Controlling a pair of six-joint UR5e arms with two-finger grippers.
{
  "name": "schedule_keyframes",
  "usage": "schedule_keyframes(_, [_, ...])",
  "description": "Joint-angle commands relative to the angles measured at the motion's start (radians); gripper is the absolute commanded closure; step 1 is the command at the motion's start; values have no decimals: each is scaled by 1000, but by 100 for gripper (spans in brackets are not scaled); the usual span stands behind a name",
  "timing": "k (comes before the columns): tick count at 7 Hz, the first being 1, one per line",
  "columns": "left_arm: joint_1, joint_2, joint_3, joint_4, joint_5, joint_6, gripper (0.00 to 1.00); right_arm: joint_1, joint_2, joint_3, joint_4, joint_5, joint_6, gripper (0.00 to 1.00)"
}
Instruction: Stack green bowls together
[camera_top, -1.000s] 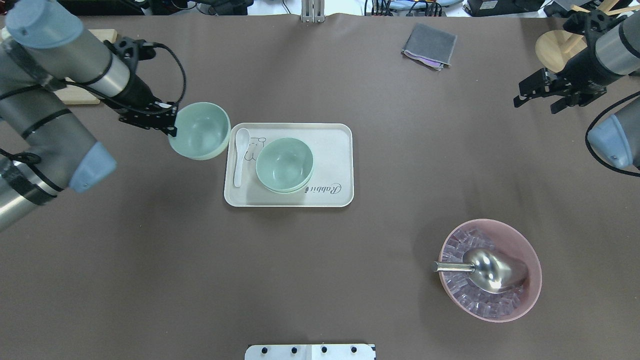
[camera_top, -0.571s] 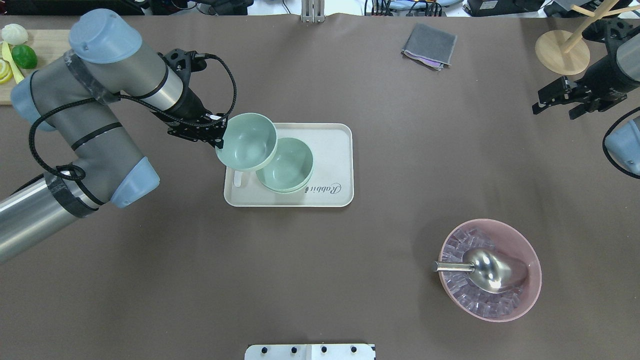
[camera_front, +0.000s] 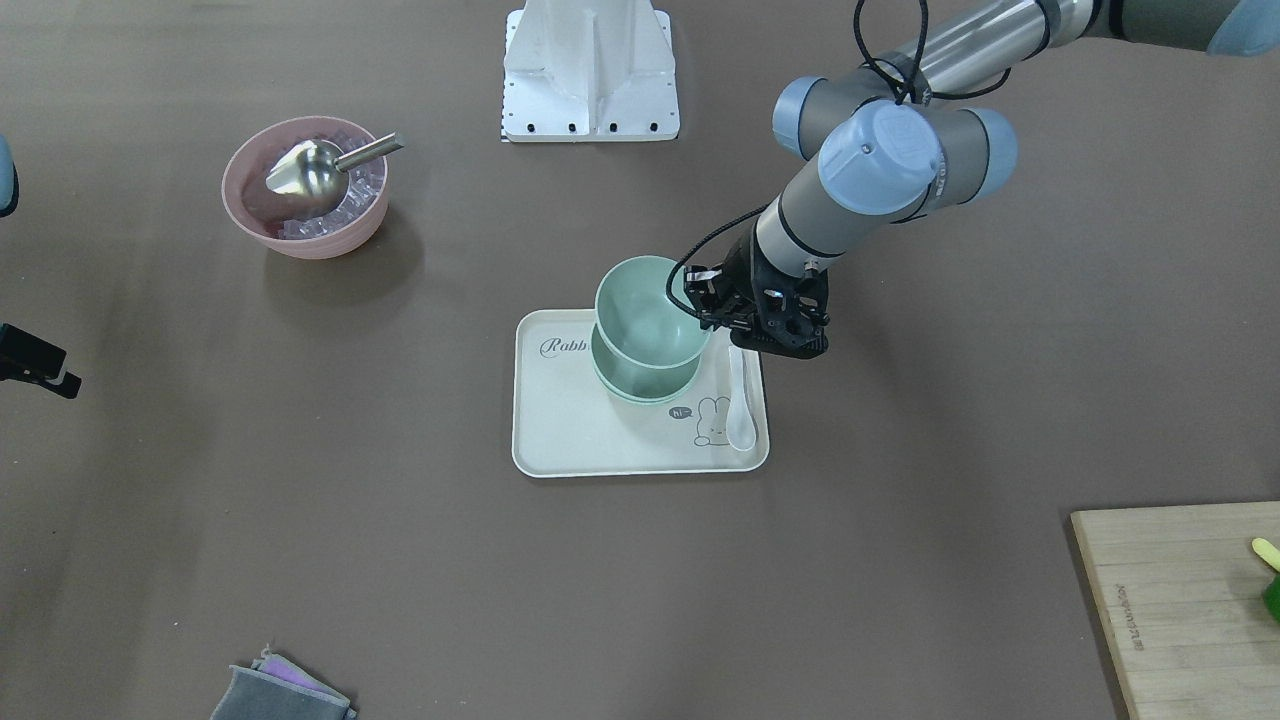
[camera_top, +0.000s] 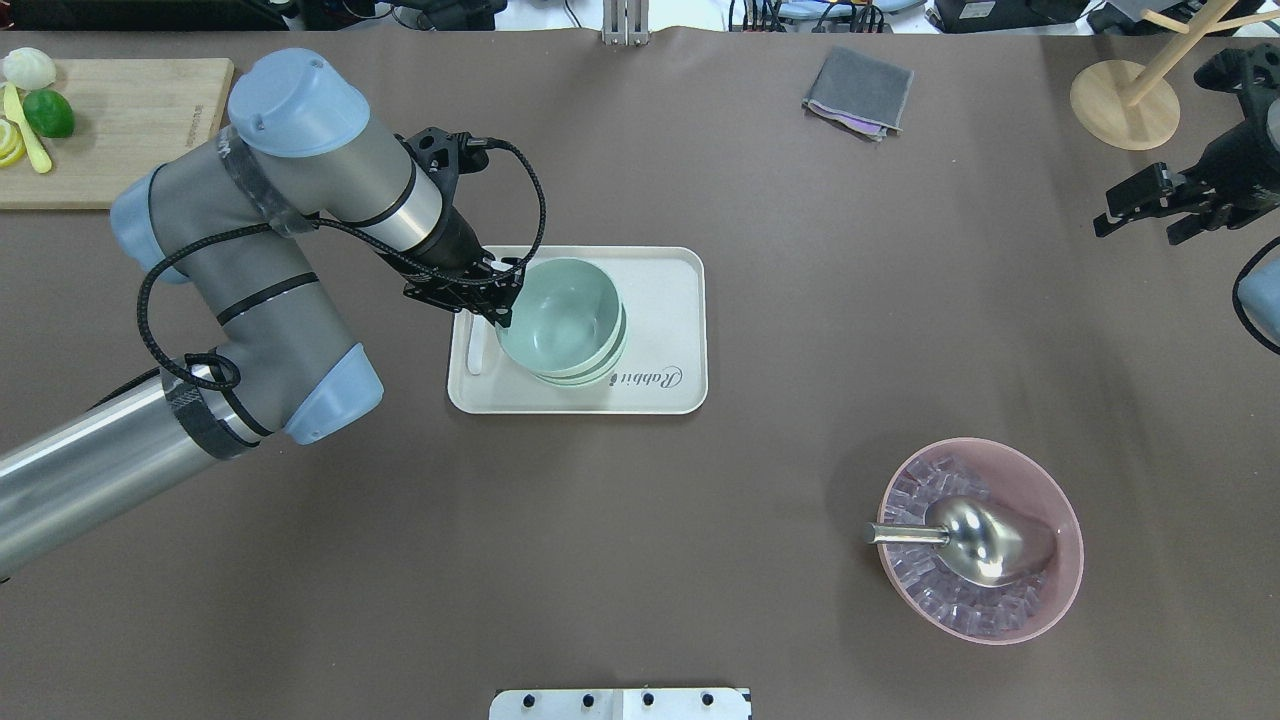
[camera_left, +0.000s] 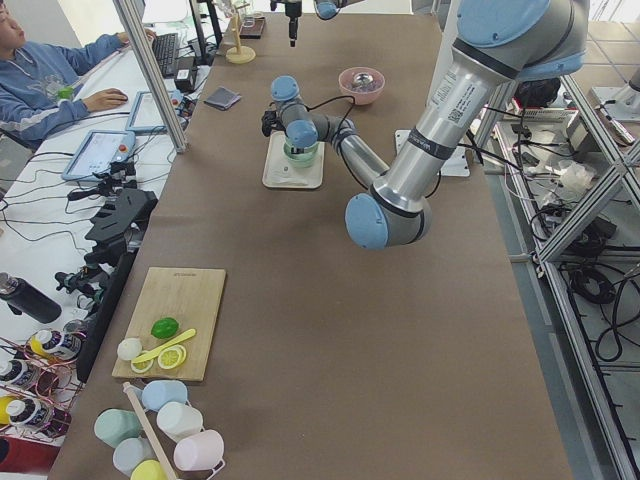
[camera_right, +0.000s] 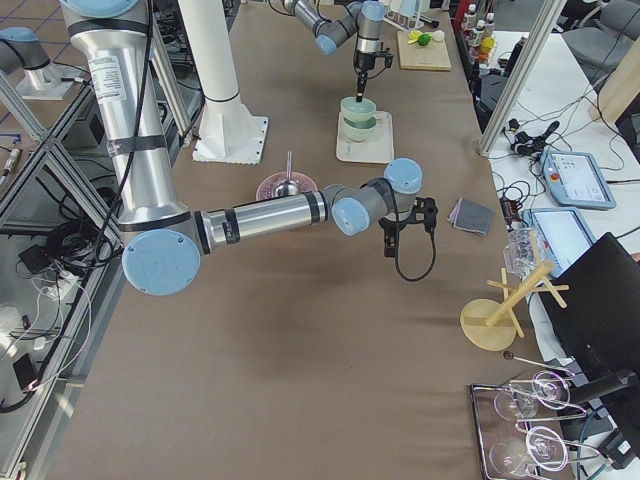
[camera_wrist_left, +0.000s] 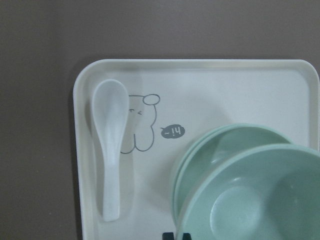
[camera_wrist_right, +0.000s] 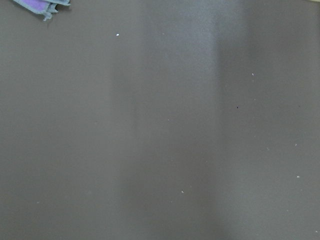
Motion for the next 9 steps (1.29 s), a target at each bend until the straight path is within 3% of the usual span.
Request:
schedule_keyframes(1, [3, -30, 52, -10, 2, 8, 100, 2, -2, -1, 0, 0, -1, 0])
schedule_keyframes(3, [3, -30, 52, -12, 2, 7, 100, 0, -1, -1, -2, 0, -1, 0])
schedule_keyframes(4, [1, -30, 52, -12, 4, 8, 69, 0, -1, -1, -2, 0, -1, 0])
schedule_keyframes(5, [1, -31, 52, -12, 5, 7, 2, 0, -1, -1, -2, 0, -1, 0])
schedule_keyframes(9, [-73, -7, 17, 10, -44, 10, 1, 20, -2, -1, -3, 2, -15, 0])
